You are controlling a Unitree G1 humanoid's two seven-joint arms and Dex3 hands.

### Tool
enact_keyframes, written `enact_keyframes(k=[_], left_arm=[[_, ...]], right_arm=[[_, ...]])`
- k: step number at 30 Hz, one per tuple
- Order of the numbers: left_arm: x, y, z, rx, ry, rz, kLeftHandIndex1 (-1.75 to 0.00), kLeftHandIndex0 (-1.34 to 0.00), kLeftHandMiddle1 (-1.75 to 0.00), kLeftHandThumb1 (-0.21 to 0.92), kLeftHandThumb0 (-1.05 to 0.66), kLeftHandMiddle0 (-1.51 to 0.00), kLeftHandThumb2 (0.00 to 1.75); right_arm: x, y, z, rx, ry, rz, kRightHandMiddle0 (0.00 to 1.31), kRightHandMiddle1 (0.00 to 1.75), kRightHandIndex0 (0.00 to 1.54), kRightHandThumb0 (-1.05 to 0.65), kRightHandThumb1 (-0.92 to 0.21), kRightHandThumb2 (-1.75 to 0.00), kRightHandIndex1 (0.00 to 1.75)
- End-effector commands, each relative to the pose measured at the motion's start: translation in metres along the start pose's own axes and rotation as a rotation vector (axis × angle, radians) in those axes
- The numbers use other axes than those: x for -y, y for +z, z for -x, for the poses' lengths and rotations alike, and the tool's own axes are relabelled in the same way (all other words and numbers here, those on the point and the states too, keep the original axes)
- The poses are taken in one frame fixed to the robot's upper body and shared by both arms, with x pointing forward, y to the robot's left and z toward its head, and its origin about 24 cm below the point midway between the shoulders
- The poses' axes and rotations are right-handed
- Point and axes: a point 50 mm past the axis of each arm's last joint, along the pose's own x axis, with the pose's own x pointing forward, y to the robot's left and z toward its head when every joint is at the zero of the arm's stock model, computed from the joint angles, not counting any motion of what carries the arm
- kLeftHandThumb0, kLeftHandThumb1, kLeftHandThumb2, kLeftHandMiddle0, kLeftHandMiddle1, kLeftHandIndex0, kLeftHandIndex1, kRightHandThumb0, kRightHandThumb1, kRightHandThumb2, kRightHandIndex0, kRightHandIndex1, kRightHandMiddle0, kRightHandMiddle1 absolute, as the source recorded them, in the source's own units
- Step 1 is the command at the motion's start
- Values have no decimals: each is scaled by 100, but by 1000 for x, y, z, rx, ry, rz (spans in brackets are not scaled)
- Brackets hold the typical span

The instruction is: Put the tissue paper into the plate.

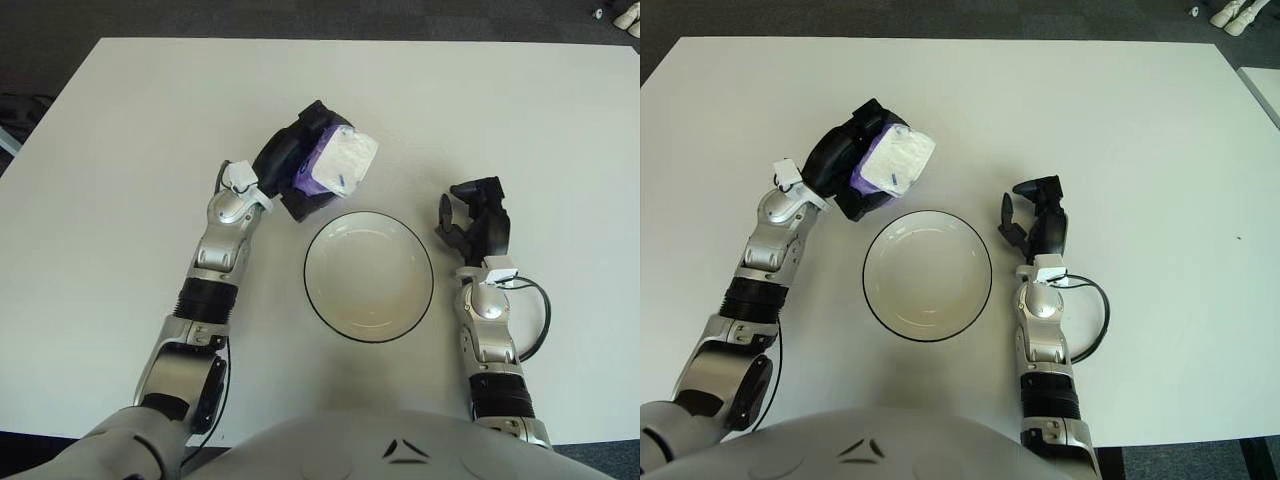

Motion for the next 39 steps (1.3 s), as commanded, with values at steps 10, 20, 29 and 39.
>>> enact_keyframes(k=[10,20,29,39], left_arm=[[14,10,9,-2,-127,50,-175,-69,-163,-8,0,-94,173],[28,22,14,65,-221,42,-175,-68,-163,-7,0,-94,172],[38,35,22,-4,-360,64,-175,-70,-161,-10,0,-96,174],[41,37,28,-122,-471,4,-175,-67,-163,-6,0,-93,171]], right_arm=[[6,-31,17,-167,-13,35,34,175,58,-38,-67,-87,125],[7,-31,17,-173,-15,39,34,175,58,-38,-68,-87,126],[7,-30,18,-168,-8,38,33,175,58,-38,-69,-85,125],[6,-28,20,-170,-12,34,33,175,56,-38,-69,-85,125]])
